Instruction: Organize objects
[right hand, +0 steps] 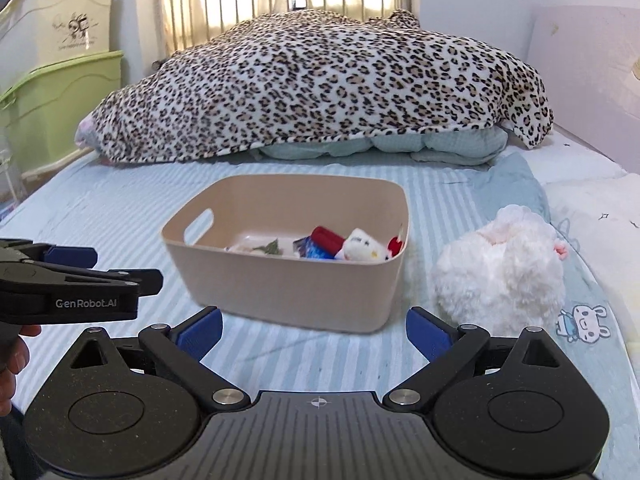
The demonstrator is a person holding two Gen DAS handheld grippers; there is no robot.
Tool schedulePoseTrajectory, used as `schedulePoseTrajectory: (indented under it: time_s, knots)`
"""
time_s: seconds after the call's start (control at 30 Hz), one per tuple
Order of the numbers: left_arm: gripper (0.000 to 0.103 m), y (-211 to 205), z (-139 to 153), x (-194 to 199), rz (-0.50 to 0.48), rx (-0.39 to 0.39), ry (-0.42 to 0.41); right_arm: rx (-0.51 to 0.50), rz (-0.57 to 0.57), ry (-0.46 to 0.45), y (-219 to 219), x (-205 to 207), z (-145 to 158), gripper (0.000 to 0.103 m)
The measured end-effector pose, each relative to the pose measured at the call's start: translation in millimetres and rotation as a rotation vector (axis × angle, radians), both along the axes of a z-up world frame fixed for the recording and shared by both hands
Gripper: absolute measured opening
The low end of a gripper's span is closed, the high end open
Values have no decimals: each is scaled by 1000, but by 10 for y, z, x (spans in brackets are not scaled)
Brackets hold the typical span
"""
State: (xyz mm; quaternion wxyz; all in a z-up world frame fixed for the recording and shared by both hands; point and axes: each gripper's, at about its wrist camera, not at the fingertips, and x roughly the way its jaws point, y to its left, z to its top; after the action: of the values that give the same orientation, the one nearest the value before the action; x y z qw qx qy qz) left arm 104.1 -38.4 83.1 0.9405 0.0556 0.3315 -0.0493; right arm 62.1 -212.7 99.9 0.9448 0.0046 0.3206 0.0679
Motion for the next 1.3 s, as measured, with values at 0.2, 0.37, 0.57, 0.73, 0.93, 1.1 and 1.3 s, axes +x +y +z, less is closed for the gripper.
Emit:
schedulePoseTrajectory:
  time_s: [0.2, 0.37, 0.57, 0.73, 0.93, 1.1, 1.3]
  knots:
    - [79, 10, -4, -290, -7, -2, 3, -11, 9, 15, 24, -246, -32, 100]
    - [79, 45, -5, -487, -6, 5, 19, 7, 2, 30, -23, -422, -24, 100]
    - [79, 70, 36, -717, -14, -14, 44, 43, 3, 56, -84, -611, 13, 100]
    - [79, 95, 90, -872, -20, -19, 62, 25, 12, 53, -57, -754, 76, 100]
    - [79, 164, 147, -1022, -16, -33, 75, 48, 19, 74, -57, -851, 111, 100]
    - [79, 210, 171, -1099, -1, -34, 78, 39, 22, 77, -27, -919, 119, 100]
    - [79, 286, 193, -1149, -3, -72, 91, 39, 24, 83, -34, -960, 116, 100]
